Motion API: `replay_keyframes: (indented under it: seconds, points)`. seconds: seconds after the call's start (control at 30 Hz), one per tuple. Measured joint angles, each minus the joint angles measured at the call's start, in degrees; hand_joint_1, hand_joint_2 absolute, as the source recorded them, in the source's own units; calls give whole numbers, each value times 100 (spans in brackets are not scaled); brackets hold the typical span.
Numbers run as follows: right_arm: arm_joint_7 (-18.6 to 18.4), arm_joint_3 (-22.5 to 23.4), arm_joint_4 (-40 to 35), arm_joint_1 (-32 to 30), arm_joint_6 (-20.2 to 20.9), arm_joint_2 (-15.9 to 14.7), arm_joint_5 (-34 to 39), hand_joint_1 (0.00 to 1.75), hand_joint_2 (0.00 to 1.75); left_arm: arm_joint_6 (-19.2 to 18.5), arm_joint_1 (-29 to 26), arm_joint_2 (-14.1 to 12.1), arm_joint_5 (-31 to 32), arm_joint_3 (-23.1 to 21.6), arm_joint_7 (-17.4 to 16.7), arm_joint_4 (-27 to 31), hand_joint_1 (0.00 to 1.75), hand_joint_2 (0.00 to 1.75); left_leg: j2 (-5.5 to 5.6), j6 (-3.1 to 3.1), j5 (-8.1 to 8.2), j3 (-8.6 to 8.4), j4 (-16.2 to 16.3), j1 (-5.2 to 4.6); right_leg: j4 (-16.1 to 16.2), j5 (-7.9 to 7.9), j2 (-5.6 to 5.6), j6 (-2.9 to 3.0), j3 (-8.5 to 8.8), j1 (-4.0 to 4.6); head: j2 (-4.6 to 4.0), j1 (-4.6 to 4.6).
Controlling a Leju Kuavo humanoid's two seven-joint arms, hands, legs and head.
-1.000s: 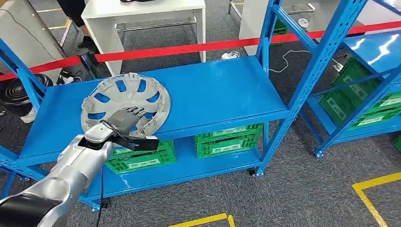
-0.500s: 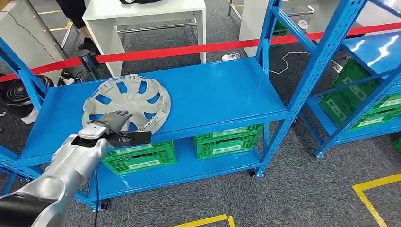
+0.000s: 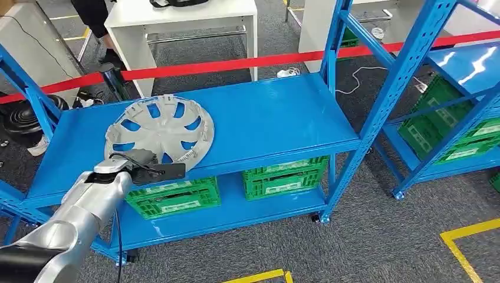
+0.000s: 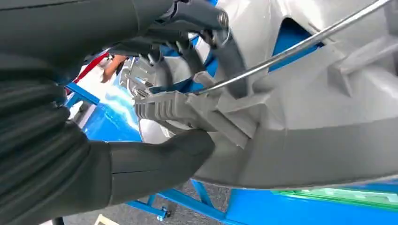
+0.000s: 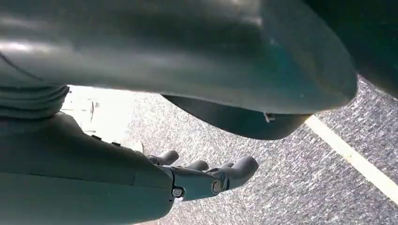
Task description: Take the parts from the cabinet and place them on the table.
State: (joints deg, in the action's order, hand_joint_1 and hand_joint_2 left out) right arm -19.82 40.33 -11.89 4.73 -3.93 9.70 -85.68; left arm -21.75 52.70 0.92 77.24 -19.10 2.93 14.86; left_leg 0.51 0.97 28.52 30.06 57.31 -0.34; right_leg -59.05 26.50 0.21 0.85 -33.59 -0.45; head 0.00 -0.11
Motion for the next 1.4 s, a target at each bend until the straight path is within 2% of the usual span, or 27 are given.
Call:
replay_keyframes:
  seconds: [0.03,0.1,0.37,0.4,0.43,0.47,0.5,0.53,0.57,0.6,0.67,0.7,0.73,0.77,0.8,0.87,0.9,1.07,1.27,1.4]
  points:
    - [0,0,0,0,0,0,2,0,0,9,-12,0,-2,15,0,0,169,175,1,-3,4,-7,0,0,1,8,0,-7,10,-1,0,0]
    - [0,0,0,12,-2,0,13,0,0,44,-33,2,-2,31,-4,0,154,175,0,-3,14,-25,0,-1,2,14,0,-9,26,-1,2,0]
    - [0,0,0,35,-20,0,31,0,0,127,-51,2,-2,70,2,0,147,175,0,-2,17,-40,0,-1,2,19,2,-10,39,-1,0,0]
    - [0,0,0,35,-20,0,31,0,0,131,-51,2,-2,70,9,2,140,175,0,-2,17,-40,0,-1,2,20,2,-10,40,-1,0,0]
    - [0,0,0,36,-20,0,31,0,0,136,-52,2,-9,72,18,0,140,175,0,-2,18,-40,0,-1,2,21,2,-10,41,-1,0,0]
    - [0,0,0,35,-20,0,31,0,0,138,-53,2,-20,74,20,0,126,175,0,-2,18,-40,0,-1,2,21,2,-10,41,-1,0,0]
    - [0,0,0,35,-20,0,28,0,0,146,-54,2,-24,74,20,0,120,175,0,-2,19,-40,0,-1,2,22,2,-10,40,-1,0,0]
    - [0,0,0,35,-20,0,20,0,0,146,-54,2,-31,76,24,0,120,175,0,-2,19,-40,0,-1,2,22,2,-10,41,-1,2,0]
    - [0,0,0,35,-20,0,15,0,0,149,-54,0,-35,79,26,0,127,175,0,-1,19,-41,0,-1,2,22,2,-10,41,-1,0,0]
    - [0,0,0,35,-17,0,13,0,0,151,-58,0,-35,85,33,0,124,175,0,-2,19,-41,0,-1,2,22,2,-10,41,-1,0,0]
    - [0,0,0,35,-17,0,13,0,0,162,-60,-11,-37,90,48,0,131,175,0,-1,19,-42,0,-1,2,22,2,-10,42,-1,2,0]
    - [0,0,0,35,-17,0,13,0,0,168,-60,-13,-48,92,64,0,124,175,0,-2,19,-41,0,-1,2,22,2,-10,41,0,0,0]
    - [0,0,0,35,-17,0,15,0,0,173,-60,-20,-50,98,87,0,127,175,0,-1,19,-42,0,-1,2,22,2,-10,42,-1,0,0]
    - [0,0,0,35,-17,0,15,0,0,179,-61,-24,-57,107,102,0,147,175,0,-1,19,-42,0,-1,2,22,2,-10,42,-1,0,0]
    - [0,0,0,35,-18,0,17,0,0,188,-64,-28,-72,116,122,2,155,175,0,-1,20,-42,0,-1,2,23,2,-10,42,0,0,0]
    - [0,0,0,33,-20,0,28,0,0,208,-68,-37,-131,140,164,0,162,175,0,-1,20,-43,0,-1,2,24,2,-11,42,-1,0,0]
    - [0,0,0,32,-20,0,33,0,0,243,-77,-46,-164,173,208,0,175,175,0,-1,20,-44,-1,-1,2,24,3,-11,42,-1,0,0]
    - [0,0,0,26,-20,0,44,0,0,429,-123,-83,-317,295,492,2,175,175,-1,-1,20,-44,-1,-1,2,25,3,-11,41,0,0,0]
    - [0,0,0,22,-20,0,59,0,0,754,-193,-90,-420,422,542,2,175,175,-3,-1,23,-43,-1,-1,2,29,9,-12,39,0,0,0]
    - [0,0,0,14,-20,0,68,0,0,1021,-278,-83,-737,649,711,4,175,175,-8,-4,26,-41,0,-1,3,30,12,-13,33,0,0,-2]
